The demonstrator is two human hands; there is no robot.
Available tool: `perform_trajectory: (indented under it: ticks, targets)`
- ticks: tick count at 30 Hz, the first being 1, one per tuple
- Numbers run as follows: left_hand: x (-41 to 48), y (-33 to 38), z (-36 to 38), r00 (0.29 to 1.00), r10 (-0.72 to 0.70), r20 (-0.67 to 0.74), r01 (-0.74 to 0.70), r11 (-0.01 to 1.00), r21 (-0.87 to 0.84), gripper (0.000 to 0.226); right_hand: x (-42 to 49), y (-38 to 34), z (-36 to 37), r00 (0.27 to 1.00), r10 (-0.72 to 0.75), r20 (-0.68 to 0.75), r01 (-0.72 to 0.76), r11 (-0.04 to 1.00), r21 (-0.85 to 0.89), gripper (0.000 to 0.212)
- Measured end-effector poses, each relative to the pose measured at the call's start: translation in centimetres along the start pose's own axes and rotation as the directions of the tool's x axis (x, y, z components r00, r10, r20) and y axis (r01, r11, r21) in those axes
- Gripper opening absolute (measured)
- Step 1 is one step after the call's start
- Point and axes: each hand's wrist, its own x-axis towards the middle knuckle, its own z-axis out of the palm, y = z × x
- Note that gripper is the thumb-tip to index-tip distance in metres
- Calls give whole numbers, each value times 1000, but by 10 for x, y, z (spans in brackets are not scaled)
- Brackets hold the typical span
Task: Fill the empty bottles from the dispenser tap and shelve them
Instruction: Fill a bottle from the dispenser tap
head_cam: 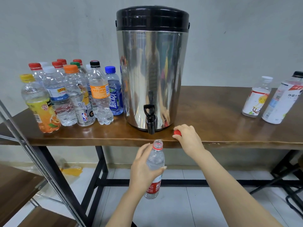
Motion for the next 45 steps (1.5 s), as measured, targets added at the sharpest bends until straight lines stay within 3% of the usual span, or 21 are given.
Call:
perform_trajectory:
  ticks: [4,7,9,13,23,30,37,41,45]
  targets:
    - [-5,1,0,999,-38,-21,37,997,-62,84,-6,-1,-7,998,-36,46,34,998,48,32]
    - [-7,7,-2,999,-41,1,41,997,-65,82,-17,-2,-19,993,-115,-2,113,975,191,31]
    - [-8,12,-4,999,-33,11,34,997,-63,78,-27,-8,-34,980,-196,-41,199,929,313,27]
    - [-7,24,-4,1000,-30,4,30,997,-77,74,-45,-26,-68,920,-392,19,337,812,476,28]
    - [-13,40,-7,998,39,-42,-42,997,-62,79,-49,-43,-81,852,-511,116,445,823,352,29]
    - [-15,42,-12,997,67,-46,-68,997,-27,79,-52,-52,-81,860,-493,130,432,840,328,29]
    - [-16,44,-9,998,61,-1,-61,998,-10,65,-60,-58,-76,928,-343,146,329,937,115,45]
    - [-15,42,-11,999,25,-23,-26,997,-74,72,-56,-55,-79,898,-408,163,356,893,275,44]
    - [-14,43,-16,998,54,-13,-54,996,-77,80,-54,-52,-84,856,-459,237,378,869,319,36]
